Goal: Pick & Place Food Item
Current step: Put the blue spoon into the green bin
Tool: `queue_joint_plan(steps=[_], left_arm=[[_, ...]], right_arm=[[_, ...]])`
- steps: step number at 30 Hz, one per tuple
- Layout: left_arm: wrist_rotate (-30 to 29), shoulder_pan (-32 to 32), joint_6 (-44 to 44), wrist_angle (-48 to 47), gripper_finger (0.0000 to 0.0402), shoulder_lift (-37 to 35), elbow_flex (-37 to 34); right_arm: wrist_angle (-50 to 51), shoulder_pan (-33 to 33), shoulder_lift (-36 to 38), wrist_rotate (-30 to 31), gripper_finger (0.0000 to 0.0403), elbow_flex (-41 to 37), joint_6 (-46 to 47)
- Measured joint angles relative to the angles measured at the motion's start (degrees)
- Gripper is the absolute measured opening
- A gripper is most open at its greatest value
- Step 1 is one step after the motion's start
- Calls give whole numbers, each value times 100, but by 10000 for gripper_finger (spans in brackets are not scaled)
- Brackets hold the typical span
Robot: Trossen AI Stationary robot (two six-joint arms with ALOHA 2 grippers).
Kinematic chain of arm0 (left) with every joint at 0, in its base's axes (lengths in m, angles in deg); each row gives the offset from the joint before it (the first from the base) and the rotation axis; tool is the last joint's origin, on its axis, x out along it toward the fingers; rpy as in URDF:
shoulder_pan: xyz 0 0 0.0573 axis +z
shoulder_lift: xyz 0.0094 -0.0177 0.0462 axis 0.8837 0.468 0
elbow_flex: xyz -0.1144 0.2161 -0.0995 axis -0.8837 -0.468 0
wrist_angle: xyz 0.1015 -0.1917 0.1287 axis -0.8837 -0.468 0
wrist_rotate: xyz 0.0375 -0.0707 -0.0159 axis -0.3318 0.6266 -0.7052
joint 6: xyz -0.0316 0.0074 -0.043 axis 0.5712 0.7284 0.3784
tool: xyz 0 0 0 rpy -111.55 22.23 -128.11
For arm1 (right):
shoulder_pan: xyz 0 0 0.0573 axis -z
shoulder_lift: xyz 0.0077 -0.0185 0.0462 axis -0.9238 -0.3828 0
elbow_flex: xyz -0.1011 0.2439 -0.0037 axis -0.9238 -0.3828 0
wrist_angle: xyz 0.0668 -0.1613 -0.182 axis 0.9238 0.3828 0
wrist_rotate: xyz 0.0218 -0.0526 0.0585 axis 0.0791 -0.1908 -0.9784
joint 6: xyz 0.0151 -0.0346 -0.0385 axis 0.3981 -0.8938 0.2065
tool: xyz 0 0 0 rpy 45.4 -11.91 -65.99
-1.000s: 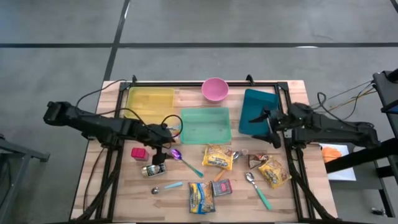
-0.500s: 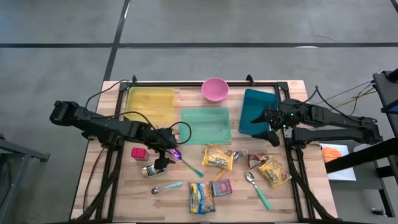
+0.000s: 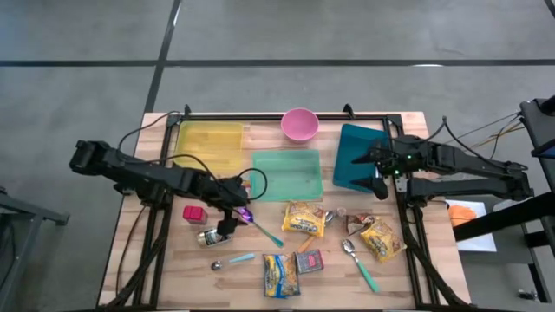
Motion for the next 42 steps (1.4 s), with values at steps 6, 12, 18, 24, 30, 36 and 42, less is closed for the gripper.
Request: queue_joint_plan(steps=[6,12,18,24,30,36,42], left_arm=[[-22,-34,21,440,293,358,3],[-329,-266,-397,342,276,1102,324],[-737,-558,-1248,-217,275,1929,917],[-750,-703,-1623,-240,275,2406,1233],[-816,-717,-1761,-222,275,2702,1246],[-883,-715,-1882,-214,275,2989,1243],[-853,-708,-2079,-205,272,3085,1261]], right_arm=[[39,0,-154,24,364,-35,36],[35,-1,-215,46,364,-35,-7],[36,0,-182,48,364,-35,-51],[42,0,-132,46,364,-35,-118],[42,-1,-112,46,364,-37,-159],[39,-2,-110,44,364,-37,-164],[35,-4,-110,43,364,-37,-162]])
